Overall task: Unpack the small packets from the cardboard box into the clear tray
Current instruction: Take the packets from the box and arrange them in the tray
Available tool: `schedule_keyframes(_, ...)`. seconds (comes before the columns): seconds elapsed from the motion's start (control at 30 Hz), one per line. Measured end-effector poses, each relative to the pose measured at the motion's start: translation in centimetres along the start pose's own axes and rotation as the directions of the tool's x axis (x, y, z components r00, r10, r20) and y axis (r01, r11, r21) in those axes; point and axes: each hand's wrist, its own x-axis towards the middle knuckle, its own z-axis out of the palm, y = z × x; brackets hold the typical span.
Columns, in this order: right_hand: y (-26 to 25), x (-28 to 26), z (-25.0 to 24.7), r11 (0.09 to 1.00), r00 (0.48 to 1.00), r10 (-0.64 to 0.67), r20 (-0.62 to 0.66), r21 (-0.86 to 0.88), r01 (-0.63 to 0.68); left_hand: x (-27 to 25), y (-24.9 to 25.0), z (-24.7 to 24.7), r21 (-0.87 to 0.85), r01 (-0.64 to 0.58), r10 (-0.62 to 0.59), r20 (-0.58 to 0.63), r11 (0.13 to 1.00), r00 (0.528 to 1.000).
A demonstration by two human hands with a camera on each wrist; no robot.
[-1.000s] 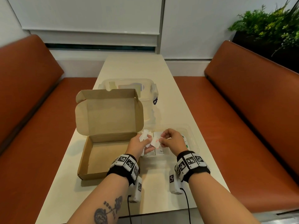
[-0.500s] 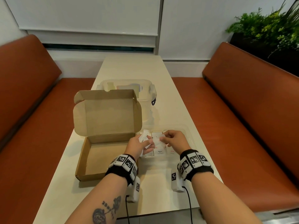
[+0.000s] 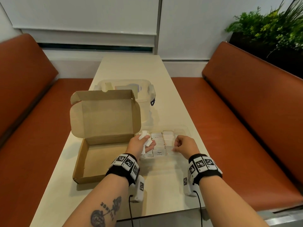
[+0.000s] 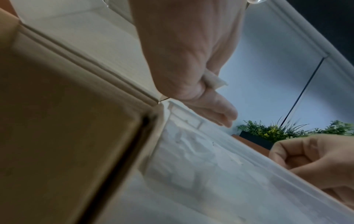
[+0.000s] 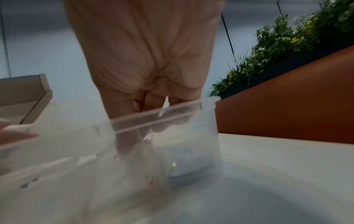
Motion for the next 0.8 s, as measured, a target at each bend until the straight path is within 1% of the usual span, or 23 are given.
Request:
schedule_keyframes(0.1,0.1,0.03,0.64,0.999,1.0,-0.01,0.005,-0.04,0.01,0.05,-0.24,0.16,0.012,-0.024,0.024,0.012,1.0,1.0)
schedule_keyframes(0.2,-0.1,0.14,0.93,0.995,0.999,-0.025,0.039,-0.1,0.029,0.12,-0.4,-0.01,0.009,-0.016,0.016,0.006,1.0,1.0)
schedule_keyframes(0.27,-0.17,0.29,0.99,0.994,0.998,-0.03,0.047,-0.101,0.035,0.15,-0.44,-0.15,0.015,-0.011,0.011,0.001,1.0,1.0)
schedule_keyframes(0.4,0.02,0.41,0.83,0.996,0.999,-0.039,0.008,-0.08,0.039,0.37,-0.47,-0.25,0.028,-0.01,0.01,-0.003,1.0,1.0)
schedule_keyframes(0.5,0.14,0.51,0.64,0.997,1.0,-0.019,0.005,-0.075,0.02,0.49,-0.49,-0.27,0.042,-0.018,0.018,-0.001,0.999,1.0)
schedule_keyframes(0.8,-0.05,0.84,1.23,0.99,0.999,-0.018,0.027,-0.137,0.021,0.42,-0.54,-0.26,0.075,-0.048,0.047,0.013,0.996,0.999)
